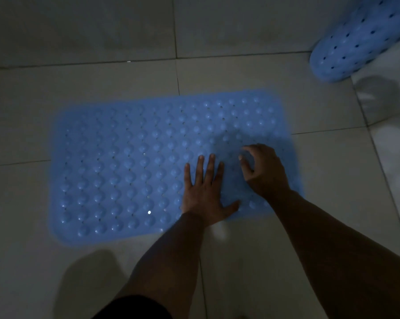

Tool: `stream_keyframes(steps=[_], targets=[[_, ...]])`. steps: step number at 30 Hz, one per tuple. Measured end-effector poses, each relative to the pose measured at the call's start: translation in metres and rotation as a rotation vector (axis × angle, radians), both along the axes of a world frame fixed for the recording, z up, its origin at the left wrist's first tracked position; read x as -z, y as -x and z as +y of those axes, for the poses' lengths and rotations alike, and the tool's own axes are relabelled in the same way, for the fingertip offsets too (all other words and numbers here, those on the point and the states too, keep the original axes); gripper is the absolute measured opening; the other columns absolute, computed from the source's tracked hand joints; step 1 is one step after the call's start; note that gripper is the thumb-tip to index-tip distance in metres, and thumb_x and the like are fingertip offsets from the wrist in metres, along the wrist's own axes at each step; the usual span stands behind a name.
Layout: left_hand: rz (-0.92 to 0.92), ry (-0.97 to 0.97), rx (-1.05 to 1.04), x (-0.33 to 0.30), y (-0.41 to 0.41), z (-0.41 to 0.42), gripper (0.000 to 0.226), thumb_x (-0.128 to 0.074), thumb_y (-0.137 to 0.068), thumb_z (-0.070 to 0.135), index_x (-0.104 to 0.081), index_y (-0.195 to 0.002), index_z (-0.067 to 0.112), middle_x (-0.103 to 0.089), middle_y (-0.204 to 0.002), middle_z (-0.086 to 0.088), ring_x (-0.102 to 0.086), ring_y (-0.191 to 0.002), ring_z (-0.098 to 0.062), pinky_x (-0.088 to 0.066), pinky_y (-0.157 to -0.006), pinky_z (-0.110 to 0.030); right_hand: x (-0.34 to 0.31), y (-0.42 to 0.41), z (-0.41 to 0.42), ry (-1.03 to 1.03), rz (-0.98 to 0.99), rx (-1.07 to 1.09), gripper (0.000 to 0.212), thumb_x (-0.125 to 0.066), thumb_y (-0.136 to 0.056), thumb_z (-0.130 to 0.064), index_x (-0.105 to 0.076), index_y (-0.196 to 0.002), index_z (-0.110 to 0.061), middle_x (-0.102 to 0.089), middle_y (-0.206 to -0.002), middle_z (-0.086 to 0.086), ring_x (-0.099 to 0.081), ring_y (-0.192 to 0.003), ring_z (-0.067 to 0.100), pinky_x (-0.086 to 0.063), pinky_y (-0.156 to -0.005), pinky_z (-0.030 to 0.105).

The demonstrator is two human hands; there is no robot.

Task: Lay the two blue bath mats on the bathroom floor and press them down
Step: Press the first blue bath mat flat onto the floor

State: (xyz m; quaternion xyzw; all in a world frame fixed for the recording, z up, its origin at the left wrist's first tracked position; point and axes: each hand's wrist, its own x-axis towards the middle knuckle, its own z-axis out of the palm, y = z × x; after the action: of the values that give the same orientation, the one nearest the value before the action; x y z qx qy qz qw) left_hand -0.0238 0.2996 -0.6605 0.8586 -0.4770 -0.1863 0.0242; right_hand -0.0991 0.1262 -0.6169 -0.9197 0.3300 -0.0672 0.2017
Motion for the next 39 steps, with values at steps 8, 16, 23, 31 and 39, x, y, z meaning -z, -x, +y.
stream_keyframes(steps=[8, 16, 23, 31, 39], targets=[[0.174, 0.066, -0.138, -0.07, -0.068, 0.038, 0.072, -0.035, -0.082, 0.053, -0.053, -0.145, 0.025, -0.054, -0.149, -0.001, -0.038, -0.147, -0.029, -0.034, -0.114, -0.044, -0.056, -0.03, 0.046, -0.245, 0.338, -0.049, 0.054, -0.044, -0.093, -0.059, -0.057, -0.133, -0.024, -0.061, -0.131, 0.011, -0.055, -0.127, 0.032, -0.045, -0.105, 0.046], [-0.165, 0.216, -0.29, -0.046, -0.1, 0.133, 0.057, -0.041, -0.088, 0.042, -0.065, -0.132, 0.018, -0.059, -0.143, -0.009, -0.038, -0.147, -0.037, -0.041, -0.109, -0.053, 0.008, -0.073, 0.189, -0.038, 0.284, -0.306, 0.066, -0.035, -0.093, -0.048, -0.05, -0.144, -0.008, -0.039, -0.156, 0.021, -0.034, -0.147, 0.038, -0.038, -0.111, 0.062], [-0.202, 0.194, -0.346, -0.027, -0.108, 0.153, 0.054, -0.043, -0.096, 0.041, -0.055, -0.144, 0.019, -0.044, -0.157, -0.011, -0.022, -0.154, -0.039, -0.027, -0.119, -0.061, 0.04, -0.066, 0.211, 0.143, 0.239, -0.254, 0.082, -0.033, -0.1, -0.06, -0.013, -0.16, -0.008, -0.007, -0.168, 0.016, 0.002, -0.156, 0.03, -0.01, -0.123, 0.058], [-0.213, 0.196, -0.386, -0.012, -0.115, 0.172, 0.052, -0.039, -0.102, 0.044, -0.051, -0.148, 0.022, -0.035, -0.163, -0.008, -0.012, -0.158, -0.033, -0.015, -0.123, -0.061, 0.044, -0.066, 0.215, 0.16, 0.289, -0.277, 0.082, -0.027, -0.1, -0.062, -0.008, -0.16, -0.009, -0.002, -0.168, 0.016, 0.005, -0.156, 0.03, -0.01, -0.123, 0.058], [-0.175, 0.227, -0.408, -0.026, -0.098, 0.179, 0.054, -0.039, -0.1, 0.045, -0.054, -0.146, 0.022, -0.04, -0.16, -0.01, -0.017, -0.156, -0.035, -0.019, -0.122, -0.063, 0.034, -0.069, 0.208, -0.038, 0.354, -0.333, 0.091, -0.029, -0.094, -0.069, 0.001, -0.161, -0.014, 0.009, -0.169, 0.01, 0.014, -0.155, 0.027, 0.003, -0.125, 0.054]])
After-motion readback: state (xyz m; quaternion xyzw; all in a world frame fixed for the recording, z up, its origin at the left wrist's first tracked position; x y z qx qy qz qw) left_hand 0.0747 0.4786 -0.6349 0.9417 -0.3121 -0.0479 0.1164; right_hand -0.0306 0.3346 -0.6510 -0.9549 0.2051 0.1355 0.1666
